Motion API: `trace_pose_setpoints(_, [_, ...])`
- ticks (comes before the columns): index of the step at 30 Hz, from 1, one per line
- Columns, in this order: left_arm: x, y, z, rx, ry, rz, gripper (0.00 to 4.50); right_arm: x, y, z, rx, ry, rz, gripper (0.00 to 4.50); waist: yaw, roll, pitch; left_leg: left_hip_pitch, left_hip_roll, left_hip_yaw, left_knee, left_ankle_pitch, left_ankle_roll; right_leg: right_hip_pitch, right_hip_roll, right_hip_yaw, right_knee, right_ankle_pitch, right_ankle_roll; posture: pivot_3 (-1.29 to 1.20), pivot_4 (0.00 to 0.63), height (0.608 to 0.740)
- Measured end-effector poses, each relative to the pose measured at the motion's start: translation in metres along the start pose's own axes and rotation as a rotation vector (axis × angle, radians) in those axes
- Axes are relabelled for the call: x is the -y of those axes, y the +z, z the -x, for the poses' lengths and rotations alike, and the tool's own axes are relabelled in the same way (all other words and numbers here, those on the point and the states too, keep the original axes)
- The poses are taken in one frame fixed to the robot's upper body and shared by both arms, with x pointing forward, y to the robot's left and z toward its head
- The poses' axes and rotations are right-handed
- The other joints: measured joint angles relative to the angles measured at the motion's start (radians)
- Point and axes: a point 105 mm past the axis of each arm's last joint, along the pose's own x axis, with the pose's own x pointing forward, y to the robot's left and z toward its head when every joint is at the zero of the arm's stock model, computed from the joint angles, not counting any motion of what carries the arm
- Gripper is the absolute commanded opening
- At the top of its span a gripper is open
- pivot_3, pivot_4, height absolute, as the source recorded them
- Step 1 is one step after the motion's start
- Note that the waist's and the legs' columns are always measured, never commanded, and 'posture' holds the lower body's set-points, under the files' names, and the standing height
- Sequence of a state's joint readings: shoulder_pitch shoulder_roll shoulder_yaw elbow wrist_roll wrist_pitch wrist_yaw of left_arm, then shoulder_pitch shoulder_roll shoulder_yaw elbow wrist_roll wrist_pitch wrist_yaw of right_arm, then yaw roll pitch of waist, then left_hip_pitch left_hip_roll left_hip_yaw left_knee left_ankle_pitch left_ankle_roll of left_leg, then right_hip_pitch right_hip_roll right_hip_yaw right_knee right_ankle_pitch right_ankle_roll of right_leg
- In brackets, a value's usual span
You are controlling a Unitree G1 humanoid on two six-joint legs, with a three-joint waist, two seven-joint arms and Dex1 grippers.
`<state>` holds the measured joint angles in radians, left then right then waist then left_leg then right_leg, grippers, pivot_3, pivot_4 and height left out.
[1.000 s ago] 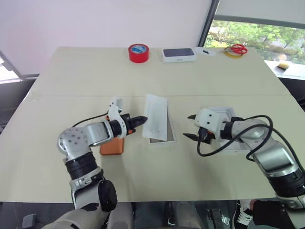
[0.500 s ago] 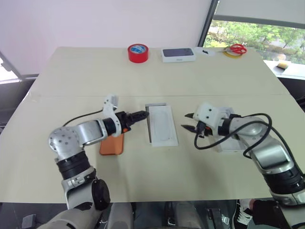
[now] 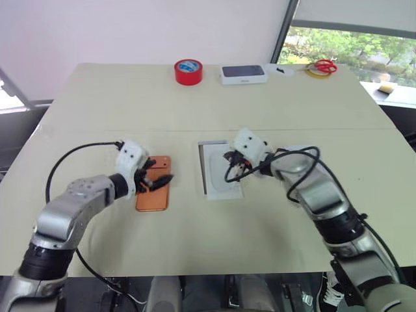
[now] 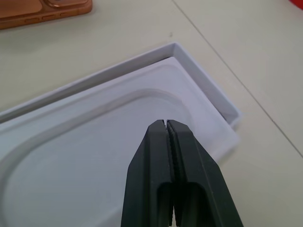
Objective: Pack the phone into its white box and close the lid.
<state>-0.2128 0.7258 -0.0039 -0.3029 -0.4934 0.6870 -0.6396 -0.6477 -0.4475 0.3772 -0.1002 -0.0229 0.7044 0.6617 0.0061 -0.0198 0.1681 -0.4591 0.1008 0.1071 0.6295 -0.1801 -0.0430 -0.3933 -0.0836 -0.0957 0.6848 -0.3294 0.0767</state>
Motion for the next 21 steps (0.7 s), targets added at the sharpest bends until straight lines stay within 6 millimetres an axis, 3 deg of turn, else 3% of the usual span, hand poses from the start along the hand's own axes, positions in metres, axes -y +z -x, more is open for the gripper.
trace_pose_setpoints(10, [0.0, -0.001, 0.012, 0.038, -0.035, 0.036, 3.9, -0.004, 0.001, -0.037, -0.064, 0.004, 0.01, 0.08, -0.006, 0.0, 0.0, -0.001, 0.0, 0.0, 0.0, 0.0, 0.001, 0.0, 0.0, 0.0, 0.001, 0.0, 0.0, 0.0, 0.15, 0.73])
trace_pose_setpoints(21, [0.006, 0.0, 0.01, 0.065, -0.043, 0.052, 3.9, 0.009, 0.006, -0.056, -0.05, -0.081, 0.042, 0.08, -0.019, 0.0, 0.0, -0.001, 0.001, 0.0, 0.0, 0.0, 0.001, -0.001, 0.0, 0.0, 0.001, 0.0, 0.0, 0.0, 0.15, 0.73])
